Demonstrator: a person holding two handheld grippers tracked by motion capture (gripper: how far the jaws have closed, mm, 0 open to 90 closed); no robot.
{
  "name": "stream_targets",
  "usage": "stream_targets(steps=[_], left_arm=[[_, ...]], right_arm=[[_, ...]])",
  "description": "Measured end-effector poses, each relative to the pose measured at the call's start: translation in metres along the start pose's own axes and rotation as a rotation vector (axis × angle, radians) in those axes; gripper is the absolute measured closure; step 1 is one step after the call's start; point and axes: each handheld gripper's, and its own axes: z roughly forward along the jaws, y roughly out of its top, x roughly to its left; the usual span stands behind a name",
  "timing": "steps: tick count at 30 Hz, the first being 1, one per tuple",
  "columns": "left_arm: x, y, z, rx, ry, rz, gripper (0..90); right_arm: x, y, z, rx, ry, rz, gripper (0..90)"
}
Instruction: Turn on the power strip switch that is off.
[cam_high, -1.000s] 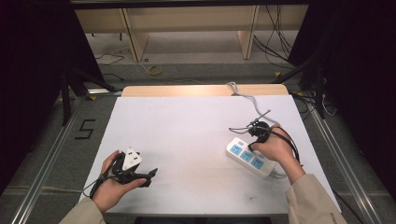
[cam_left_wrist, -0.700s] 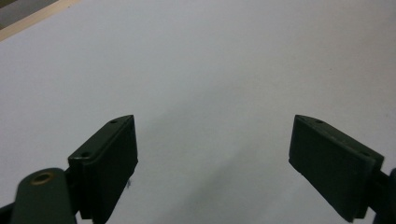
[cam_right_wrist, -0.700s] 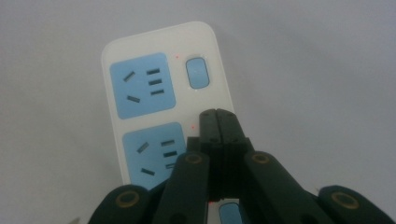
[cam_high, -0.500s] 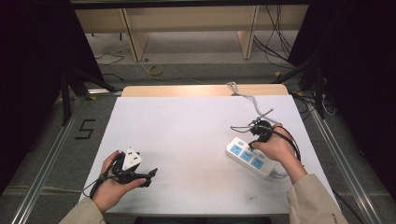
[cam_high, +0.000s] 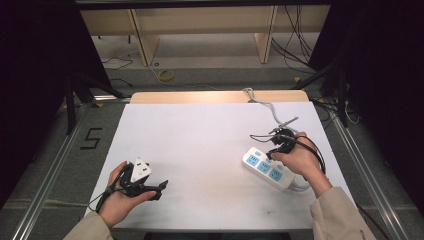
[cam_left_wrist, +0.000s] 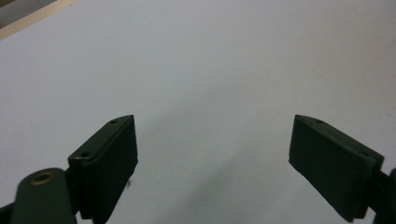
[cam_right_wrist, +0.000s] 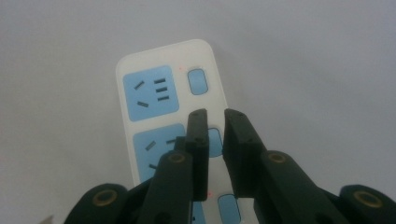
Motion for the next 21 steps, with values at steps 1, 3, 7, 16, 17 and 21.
stream_targets(steps=[1,3,7,16,17,21], left_arm=[[0.000,0.000,0.000,0.000,0.001,0.000,15.2],[0.000,0.000,0.000,0.000,0.001,0.000,15.2],[0.000,0.000,0.000,0.000,0.000,0.000,15.2],[0.000,0.000,0.000,0.000,0.001,-0.002,15.2],[0.000,0.000,0.000,0.001,0.000,-0.002,15.2],[0.000,0.000,0.000,0.002,0.000,-0.001,15.2]], right_arm=[[0.000,0.000,-0.001,-0.004,0.001,0.001,79.3],[0.000,-0.001,-0.002,-0.017,0.002,0.002,78.6],[0.000,-0.002,-0.005,-0.038,-0.002,0.008,77.5],[0.001,-0.007,-0.008,-0.105,0.023,0.035,73.9],[0.001,-0.008,-0.008,-0.111,0.022,0.033,73.7],[0.000,-0.012,-0.008,-0.128,0.023,0.035,72.6]])
